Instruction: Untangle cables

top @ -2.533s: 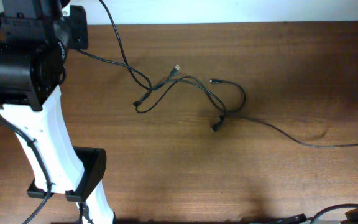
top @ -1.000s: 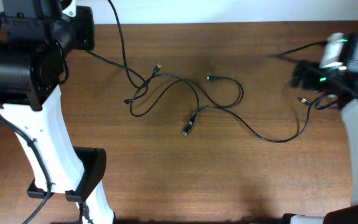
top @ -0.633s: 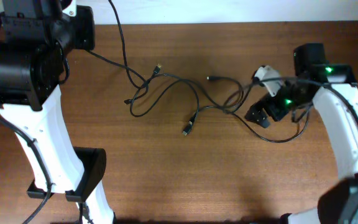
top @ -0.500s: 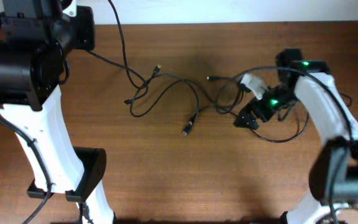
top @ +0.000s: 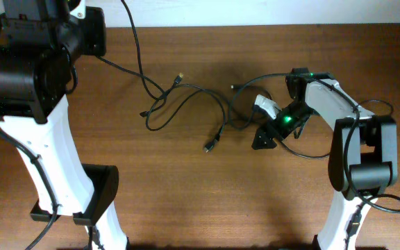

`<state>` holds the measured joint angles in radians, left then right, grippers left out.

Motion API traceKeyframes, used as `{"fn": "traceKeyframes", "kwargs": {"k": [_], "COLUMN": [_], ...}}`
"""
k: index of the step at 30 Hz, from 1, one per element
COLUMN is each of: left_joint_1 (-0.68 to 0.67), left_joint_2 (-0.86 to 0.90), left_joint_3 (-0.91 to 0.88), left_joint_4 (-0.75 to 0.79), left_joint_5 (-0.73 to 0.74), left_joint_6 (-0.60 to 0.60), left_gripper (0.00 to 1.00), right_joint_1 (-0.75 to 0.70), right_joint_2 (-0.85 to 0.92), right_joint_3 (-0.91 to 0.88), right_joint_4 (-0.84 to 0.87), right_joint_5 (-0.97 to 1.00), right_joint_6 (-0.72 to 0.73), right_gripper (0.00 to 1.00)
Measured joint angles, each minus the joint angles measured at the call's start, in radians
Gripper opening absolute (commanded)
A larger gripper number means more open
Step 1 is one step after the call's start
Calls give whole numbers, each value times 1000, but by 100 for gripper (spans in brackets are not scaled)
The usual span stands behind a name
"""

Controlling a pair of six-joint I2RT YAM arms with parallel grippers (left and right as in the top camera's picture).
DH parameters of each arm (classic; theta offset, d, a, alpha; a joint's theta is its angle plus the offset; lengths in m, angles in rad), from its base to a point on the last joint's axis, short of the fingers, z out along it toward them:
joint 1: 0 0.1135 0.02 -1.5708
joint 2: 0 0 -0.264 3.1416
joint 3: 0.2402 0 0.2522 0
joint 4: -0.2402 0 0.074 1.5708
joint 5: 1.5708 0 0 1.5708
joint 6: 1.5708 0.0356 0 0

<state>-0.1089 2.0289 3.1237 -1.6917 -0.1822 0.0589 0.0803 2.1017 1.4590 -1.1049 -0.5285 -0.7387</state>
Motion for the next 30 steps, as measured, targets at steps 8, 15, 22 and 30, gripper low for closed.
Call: {"fn": "traceKeyframes", "kwargs": {"k": [8,15,22,30], "left_joint_1": [0,0,0,0], "left_joint_2": [0,0,0,0], "left_joint_3": [0,0,0,0], "left_joint_4": [0,0,0,0], "left_joint_5": [0,23,23,26], "left_joint_6": [0,0,0,0], "left_gripper": [0,0,0,0], "right_joint_1": [26,33,33,109], "right_joint_2": [-77,-89,-89,-89], "right_joint_3": [164,87,6,-108], "right_joint_4": [-70,24,106,195], "right_joint_5": [88,213,307,293], "right_joint_6": [24,53,150,203], "right_gripper": [93,90,90,4]}}
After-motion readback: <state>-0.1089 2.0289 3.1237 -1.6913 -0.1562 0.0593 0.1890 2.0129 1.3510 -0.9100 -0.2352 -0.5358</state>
